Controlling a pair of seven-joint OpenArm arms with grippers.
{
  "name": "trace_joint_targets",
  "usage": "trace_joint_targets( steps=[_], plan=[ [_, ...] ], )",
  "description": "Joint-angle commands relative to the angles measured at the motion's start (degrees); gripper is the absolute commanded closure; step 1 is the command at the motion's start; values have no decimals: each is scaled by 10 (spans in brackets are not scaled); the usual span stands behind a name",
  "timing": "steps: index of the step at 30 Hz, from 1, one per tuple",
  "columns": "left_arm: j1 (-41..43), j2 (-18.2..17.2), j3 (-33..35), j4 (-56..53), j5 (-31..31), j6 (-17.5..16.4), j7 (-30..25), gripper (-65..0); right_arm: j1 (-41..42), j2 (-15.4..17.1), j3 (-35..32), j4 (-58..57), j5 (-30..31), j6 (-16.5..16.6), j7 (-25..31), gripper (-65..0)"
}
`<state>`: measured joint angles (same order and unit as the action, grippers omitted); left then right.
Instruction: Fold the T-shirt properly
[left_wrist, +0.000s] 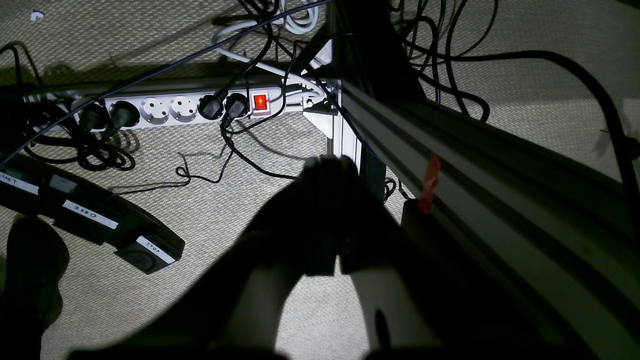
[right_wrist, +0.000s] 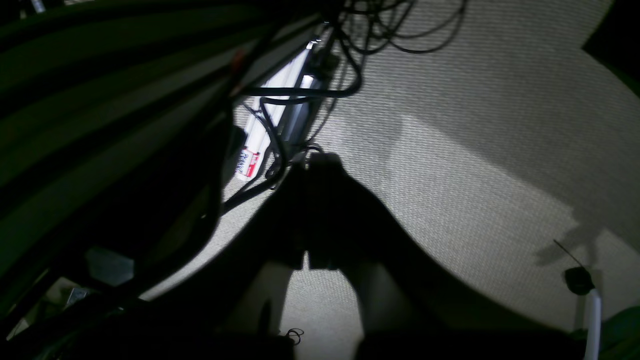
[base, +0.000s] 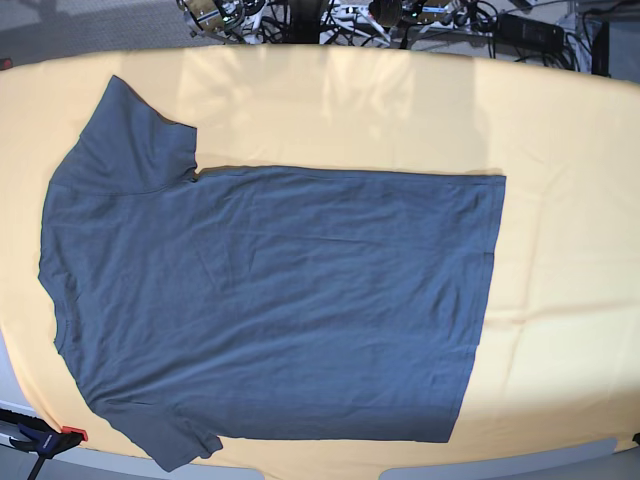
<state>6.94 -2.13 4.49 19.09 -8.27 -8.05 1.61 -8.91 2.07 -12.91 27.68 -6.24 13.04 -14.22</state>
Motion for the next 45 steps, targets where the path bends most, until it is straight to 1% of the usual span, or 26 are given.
trace_joint_targets(
  steps=[1, 12, 17, 19, 21, 22, 24, 25, 26, 27, 29, 31, 33, 35, 37, 38, 40, 42, 45],
  plan=[
    [1, -1, 0, 4, 3, -5, 2, 0, -1, 2, 2, 4, -2, 1, 0, 0],
    [2, -1, 0, 4, 3, -5, 0, 0, 1, 2, 2, 4, -2, 0, 1, 0],
    [14, -6, 0, 12, 4, -6, 34, 0, -10, 3, 2, 4, -3, 2, -12, 0],
    [31, -11, 0, 30, 22, -17, 53, 0, -21, 9, 2, 4, -2, 21, -13, 0],
    [56, -20, 0, 56, 54, -32, 70, 0, -35, 18, 1, 4, -2, 49, -13, 0],
    [71, -24, 3, 71, 55, -39, 76, 0, -43, 23, 2, 4, -2, 66, -13, 0],
    [106, -40, 19, 109, 42, -56, 85, 0, -60, 33, 1, 5, 2, 106, -19, 0],
    [125, -50, 30, 133, 34, -64, 91, 0, -69, 38, 1, 7, 4, 129, -27, 0],
    [146, -61, 43, 160, 28, -71, 96, 0, -80, 43, 1, 14, 8, 145, -41, 0],
    [169, -71, 56, 190, 21, -75, 97, 0, -95, 48, 1, 28, 23, 153, -62, 0],
    [217, -96, 78, 260, 16, -74, 97, 0, -129, 65, 1, 76, 75, 162, -116, 0],
    [268, -119, 90, 339, 16, -74, 99, 0, -170, 86, 2, 148, 134, 173, -172, 0],
    [320, -141, 94, 425, 16, -74, 111, 0, -217, 110, 2, 237, 178, 186, -218, 0],
    [370, -167, 94, 510, 16, -74, 136, 0, -271, 135, 2, 335, 205, 189, -252, 0],
    [418, -198, 94, 592, 16, -74, 172, 0, -328, 160, 2, 433, 222, 188, -271, 0],
    [440, -215, 93, 629, 16, -74, 187, 0, -357, 173, 2, 480, 228, 184, -274, 0],
    [483, -250, 93, 699, 19, -69, 198, 0, -412, 196, 2, 567, 229, 165, -274, 0],
    [522, -280, 93, 760, 30, -42, 199, 0, -460, 222, 2, 641, 226, 145, -274, 0],
    [570, -316, 93, 839, 81, -2, 207, 0, -519, 259, 2, 733, 223, 114, -275, 0]
  ],
)
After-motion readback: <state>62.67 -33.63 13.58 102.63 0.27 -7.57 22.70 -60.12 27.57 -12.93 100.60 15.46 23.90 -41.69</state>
